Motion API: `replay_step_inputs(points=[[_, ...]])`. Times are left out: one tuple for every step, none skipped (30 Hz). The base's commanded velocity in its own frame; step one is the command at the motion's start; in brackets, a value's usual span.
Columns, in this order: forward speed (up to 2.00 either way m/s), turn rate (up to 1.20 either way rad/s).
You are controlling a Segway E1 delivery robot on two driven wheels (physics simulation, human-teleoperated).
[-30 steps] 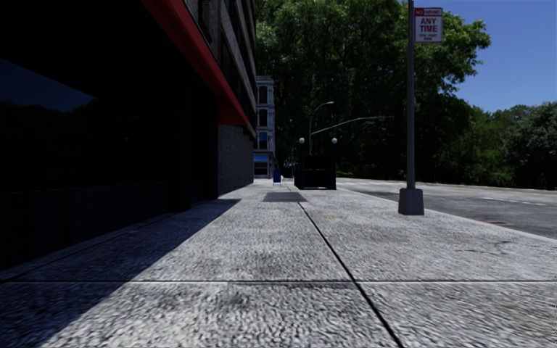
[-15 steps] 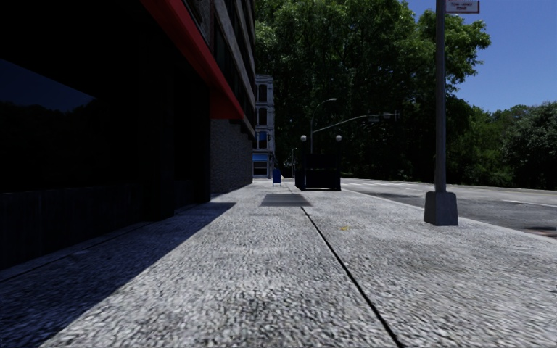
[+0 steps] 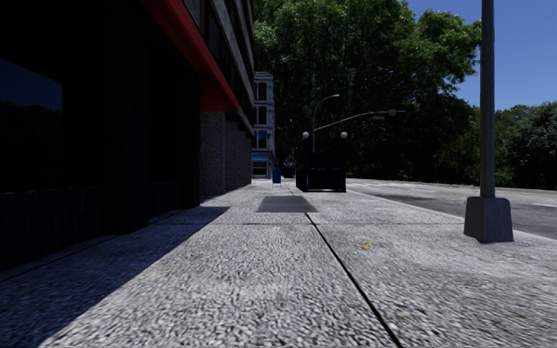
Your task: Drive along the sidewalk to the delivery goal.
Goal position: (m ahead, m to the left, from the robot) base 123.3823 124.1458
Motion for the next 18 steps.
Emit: replay_step_inputs(points=[[2.0,0.0],[2.0,0.0],[2.0,0.0],[2.0,0.0],[2.0,0.0],[2.0,0.0],[2.0,0.0],[2.0,0.0],[2.0,0.0],[2.0,0.0],[2.0,0.0],[2.0,0.0],[2.0,0.0],[2.0,0.0],[2.0,0.0],[2.0,0.0],[2.0,0.0],[2.0,0.0]])
